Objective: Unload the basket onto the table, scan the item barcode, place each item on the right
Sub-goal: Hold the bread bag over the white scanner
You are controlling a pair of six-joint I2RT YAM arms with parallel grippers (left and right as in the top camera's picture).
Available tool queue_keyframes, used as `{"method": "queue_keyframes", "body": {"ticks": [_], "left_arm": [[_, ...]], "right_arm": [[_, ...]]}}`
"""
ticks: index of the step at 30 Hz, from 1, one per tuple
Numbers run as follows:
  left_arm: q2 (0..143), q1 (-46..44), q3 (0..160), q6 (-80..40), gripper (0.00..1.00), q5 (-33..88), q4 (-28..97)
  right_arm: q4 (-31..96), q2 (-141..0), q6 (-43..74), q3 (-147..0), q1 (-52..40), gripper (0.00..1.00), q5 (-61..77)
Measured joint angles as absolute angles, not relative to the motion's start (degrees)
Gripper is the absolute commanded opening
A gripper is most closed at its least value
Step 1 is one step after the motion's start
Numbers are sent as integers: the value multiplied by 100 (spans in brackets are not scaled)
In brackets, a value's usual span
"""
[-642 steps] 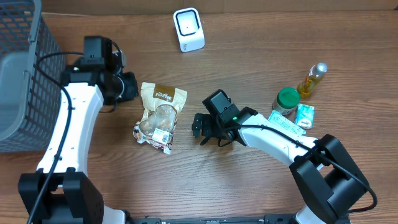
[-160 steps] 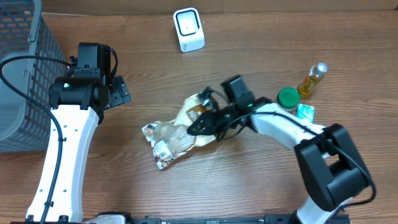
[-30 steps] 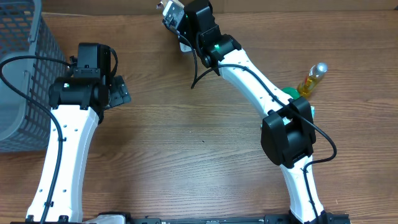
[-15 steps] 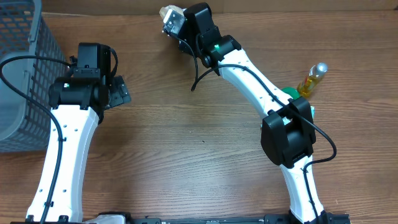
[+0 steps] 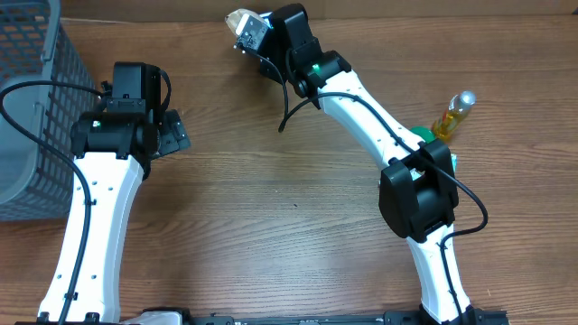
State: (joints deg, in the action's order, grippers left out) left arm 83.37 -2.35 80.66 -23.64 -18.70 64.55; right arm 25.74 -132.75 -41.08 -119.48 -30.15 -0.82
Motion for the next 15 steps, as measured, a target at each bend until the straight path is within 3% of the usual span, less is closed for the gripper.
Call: {"method": "queue_keyframes", "body": {"ticks": [15], "left_arm": [[8337,-235,8066,-2364,100,-1870,6455]], "right_arm": [[2652,-13288,-4088,-11948,-2939,6,158]]}}
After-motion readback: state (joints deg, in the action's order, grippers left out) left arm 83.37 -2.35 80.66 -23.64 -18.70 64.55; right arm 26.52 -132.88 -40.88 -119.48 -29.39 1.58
